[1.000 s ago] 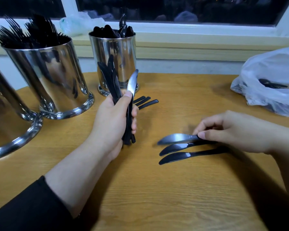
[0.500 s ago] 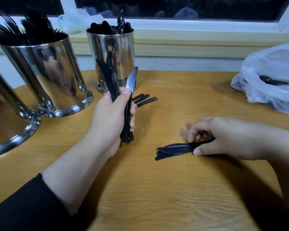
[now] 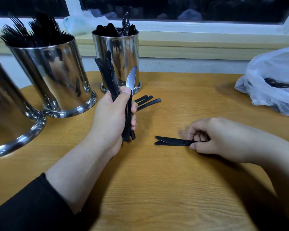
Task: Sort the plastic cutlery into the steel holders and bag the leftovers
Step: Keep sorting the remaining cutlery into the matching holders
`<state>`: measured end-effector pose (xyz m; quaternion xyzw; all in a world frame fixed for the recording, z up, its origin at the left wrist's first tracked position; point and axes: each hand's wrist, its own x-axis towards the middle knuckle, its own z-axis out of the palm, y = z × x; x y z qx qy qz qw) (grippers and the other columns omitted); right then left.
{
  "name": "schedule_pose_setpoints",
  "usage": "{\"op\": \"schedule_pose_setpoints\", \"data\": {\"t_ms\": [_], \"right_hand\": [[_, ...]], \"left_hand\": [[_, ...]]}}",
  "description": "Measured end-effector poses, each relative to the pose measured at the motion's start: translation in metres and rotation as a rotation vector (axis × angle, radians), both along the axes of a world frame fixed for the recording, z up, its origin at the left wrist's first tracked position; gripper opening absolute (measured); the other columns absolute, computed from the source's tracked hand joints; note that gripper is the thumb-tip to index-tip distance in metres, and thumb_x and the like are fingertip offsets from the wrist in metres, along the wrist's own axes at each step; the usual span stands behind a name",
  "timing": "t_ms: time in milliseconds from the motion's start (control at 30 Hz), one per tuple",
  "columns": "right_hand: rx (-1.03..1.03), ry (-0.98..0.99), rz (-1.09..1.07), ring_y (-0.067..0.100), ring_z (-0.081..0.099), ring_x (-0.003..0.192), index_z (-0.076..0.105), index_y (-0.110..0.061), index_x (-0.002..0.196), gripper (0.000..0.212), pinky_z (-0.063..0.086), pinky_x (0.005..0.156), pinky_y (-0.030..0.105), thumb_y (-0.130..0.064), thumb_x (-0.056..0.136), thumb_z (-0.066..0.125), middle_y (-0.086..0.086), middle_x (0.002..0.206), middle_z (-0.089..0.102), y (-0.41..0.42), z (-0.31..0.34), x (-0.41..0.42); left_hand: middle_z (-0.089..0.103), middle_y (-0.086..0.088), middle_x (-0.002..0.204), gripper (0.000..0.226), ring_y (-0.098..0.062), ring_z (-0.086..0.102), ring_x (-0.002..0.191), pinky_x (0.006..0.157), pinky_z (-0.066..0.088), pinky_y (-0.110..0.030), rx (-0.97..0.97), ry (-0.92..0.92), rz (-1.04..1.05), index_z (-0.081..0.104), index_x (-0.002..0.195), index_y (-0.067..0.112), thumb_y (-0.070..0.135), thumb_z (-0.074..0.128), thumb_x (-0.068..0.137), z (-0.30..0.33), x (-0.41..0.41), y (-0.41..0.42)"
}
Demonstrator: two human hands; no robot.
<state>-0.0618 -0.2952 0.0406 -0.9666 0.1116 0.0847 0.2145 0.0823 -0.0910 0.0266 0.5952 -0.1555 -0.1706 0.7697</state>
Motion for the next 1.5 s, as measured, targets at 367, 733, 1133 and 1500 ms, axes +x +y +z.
{"op": "schedule_pose_setpoints", "data": {"t_ms": [367,733,1133,1500], "right_hand": [[0.055,-0.212,-0.119,0.002,0.057,0.071,0.061,-0.034,0.091,0.006,0.043,0.062,0.02,-0.033,0.093,0.066,-0.016,0.076,0.064,0.002,-0.007,0.007],[0.389,-0.777,-0.243,0.008,0.045,0.052,0.057,-0.031,0.075,0.031,0.037,0.053,0.024,-0.02,0.103,0.054,-0.014,0.055,0.05,0.071,-0.021,0.052],[0.335,-0.735,0.023,0.001,0.058,0.079,0.07,-0.018,0.126,0.031,0.039,0.073,0.007,-0.011,0.095,0.068,-0.017,0.095,0.056,0.102,-0.026,0.067],[0.067,-0.564,-0.081,0.011,0.051,0.121,0.062,-0.027,0.133,0.033,0.04,0.107,0.031,-0.021,0.101,0.059,-0.014,0.13,0.055,0.052,-0.044,0.094]], "left_hand": [[0.048,0.002,0.069,0.014,-0.015,0.039,0.052,0.047,0.036,-0.027,-0.079,0.05,0.044,0.054,0.11,0.02,0.033,0.049,0.109,-0.003,0.003,-0.001],[0.034,0.005,0.064,0.046,-0.012,0.029,0.052,0.044,0.027,-0.025,-0.054,0.109,-0.018,0.063,0.119,0.005,0.044,0.068,0.095,-0.011,-0.011,-0.01],[0.05,0.006,0.063,0.02,-0.014,0.05,0.06,0.053,0.042,-0.025,-0.007,0.084,0.199,0.058,0.083,0.018,0.028,0.063,0.098,-0.004,0.001,-0.006],[0.044,0.004,0.056,0.033,-0.026,0.045,0.058,0.066,0.043,-0.044,0.048,-0.3,0.32,0.047,0.077,0.023,0.036,0.054,0.106,0.005,0.036,0.034]]}}
